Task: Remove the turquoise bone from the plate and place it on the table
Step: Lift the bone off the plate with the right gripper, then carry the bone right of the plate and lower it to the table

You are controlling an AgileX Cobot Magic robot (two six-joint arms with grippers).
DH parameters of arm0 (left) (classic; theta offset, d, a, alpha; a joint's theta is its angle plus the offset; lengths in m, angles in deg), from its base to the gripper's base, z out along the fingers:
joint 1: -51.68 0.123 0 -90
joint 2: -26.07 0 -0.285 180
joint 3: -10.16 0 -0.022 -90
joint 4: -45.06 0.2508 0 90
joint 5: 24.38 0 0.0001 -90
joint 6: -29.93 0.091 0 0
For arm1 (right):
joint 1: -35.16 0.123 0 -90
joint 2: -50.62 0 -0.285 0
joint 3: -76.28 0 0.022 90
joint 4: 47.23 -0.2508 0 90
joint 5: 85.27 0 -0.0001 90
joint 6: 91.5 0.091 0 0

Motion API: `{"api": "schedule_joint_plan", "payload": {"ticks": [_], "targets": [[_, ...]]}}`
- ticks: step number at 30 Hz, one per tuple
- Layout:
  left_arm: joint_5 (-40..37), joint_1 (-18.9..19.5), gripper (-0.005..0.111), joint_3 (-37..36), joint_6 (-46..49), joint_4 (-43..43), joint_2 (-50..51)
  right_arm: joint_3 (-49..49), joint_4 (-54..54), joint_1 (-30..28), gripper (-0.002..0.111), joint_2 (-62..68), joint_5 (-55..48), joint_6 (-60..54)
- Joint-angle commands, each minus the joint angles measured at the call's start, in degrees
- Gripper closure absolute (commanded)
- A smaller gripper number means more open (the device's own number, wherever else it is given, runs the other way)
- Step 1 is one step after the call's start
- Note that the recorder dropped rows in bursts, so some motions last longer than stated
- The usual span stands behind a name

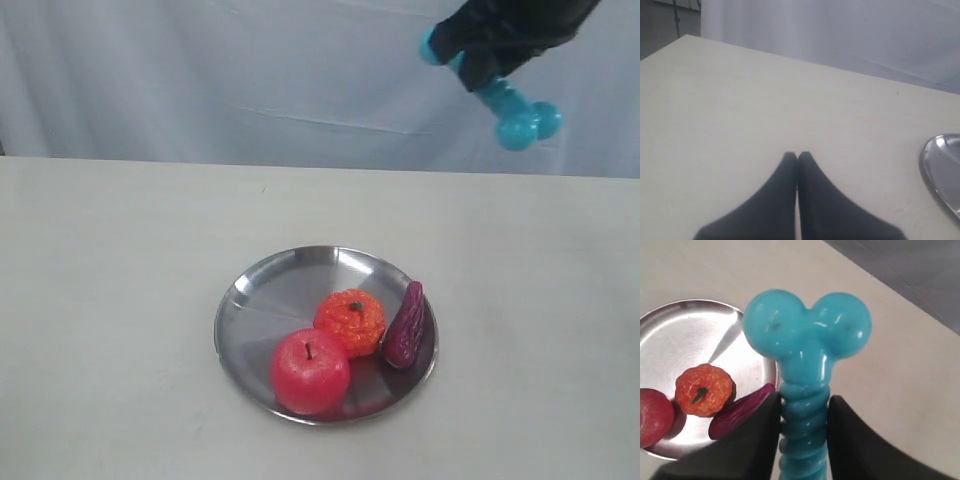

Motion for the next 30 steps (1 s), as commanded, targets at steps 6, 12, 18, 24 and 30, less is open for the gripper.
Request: {"api": "schedule_joint_plan", "payload": {"ticks": [6, 12, 18, 24, 30], "targets": [[0.31, -0.3, 0.107, -0.15, -0.11, -0.19, -0.07, 18.3, 0.35, -7.0, 0.109, -12.79, -0.39, 7.47], [0.31, -0.3, 0.107, -0.15, -0.11, -0.19, -0.07, 31.95, 0.35, -8.25, 0.109, -14.63, 4.28, 11.42], [0.31, -0.3, 0.107, -0.15, -0.11, -0.19, -0.07, 44.41, 0.21, -8.25, 0.109, -13.94, 19.19, 16.45], [0.31, -0.3, 0.107, -0.15, -0.11, -0.19, -0.07, 49.23, 0.21, -8.25, 0.109, -9.78, 28.62, 18.88], [0.31, -0.3, 0.107, -0.15, -0.11, -0.19, -0.07, 49.23, 0.1, -8.25, 0.109, -1.98, 33.93, 20.46]]}}
